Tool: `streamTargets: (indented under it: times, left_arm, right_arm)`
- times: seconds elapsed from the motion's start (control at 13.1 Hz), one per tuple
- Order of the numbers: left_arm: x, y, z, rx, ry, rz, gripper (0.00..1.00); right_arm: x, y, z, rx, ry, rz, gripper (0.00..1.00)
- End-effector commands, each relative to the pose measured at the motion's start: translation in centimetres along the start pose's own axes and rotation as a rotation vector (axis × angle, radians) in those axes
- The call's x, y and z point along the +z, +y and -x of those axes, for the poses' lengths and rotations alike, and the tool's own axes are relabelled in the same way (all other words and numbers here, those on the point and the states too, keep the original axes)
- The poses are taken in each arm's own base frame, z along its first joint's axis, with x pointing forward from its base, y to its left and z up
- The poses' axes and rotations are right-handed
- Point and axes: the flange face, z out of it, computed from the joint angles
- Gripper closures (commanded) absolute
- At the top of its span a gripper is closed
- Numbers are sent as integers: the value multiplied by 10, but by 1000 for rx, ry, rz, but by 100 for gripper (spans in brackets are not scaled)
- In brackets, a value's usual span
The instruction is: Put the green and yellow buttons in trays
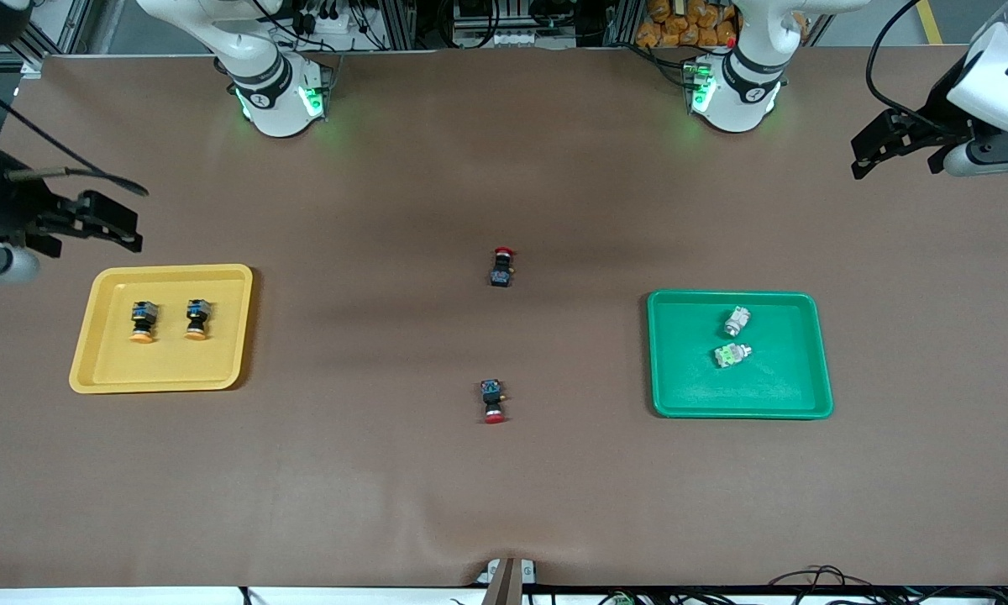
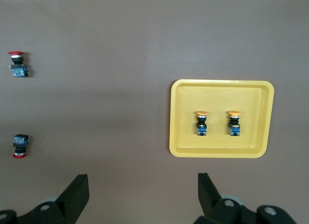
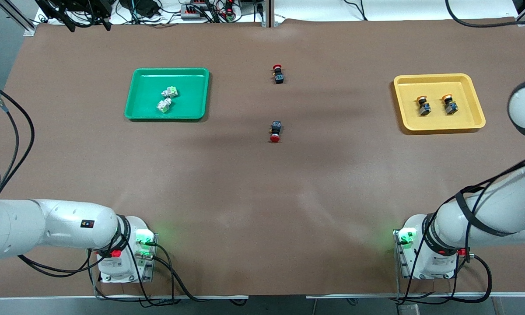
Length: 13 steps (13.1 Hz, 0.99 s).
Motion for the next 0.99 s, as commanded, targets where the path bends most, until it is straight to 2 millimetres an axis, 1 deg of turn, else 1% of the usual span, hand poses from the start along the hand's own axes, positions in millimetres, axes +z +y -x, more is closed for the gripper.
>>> streamTargets:
  times: [0.0, 0.08, 0.15, 0.23, 0.38, 0.46, 0.61, 0.92]
  left_arm:
    - [-3, -1, 6, 11, 20, 26, 0]
    - [2, 0, 2, 13, 5, 23, 0]
    - [3, 0, 2, 14, 0, 23, 0]
    - [3, 0, 2, 16, 0, 23, 0]
    - [0, 3, 1, 19, 8, 23, 0]
    - [-3, 5, -1, 22, 15, 25, 0]
    - [-8, 5, -6, 16, 26, 28, 0]
    - [-4, 7, -8, 16, 17, 26, 0]
  right_arm:
    - [26, 7, 45, 28, 23, 22, 0]
    - [25, 6, 54, 27, 32, 25, 0]
    - [23, 6, 60, 22, 31, 27, 0]
    - [27, 8, 57, 16, 26, 26, 0]
    - [27, 28, 53, 50, 47, 8, 0]
    - [29, 30, 52, 41, 46, 8, 0]
    - [37, 18, 57, 18, 29, 11, 0]
    - [37, 17, 56, 15, 31, 10, 0]
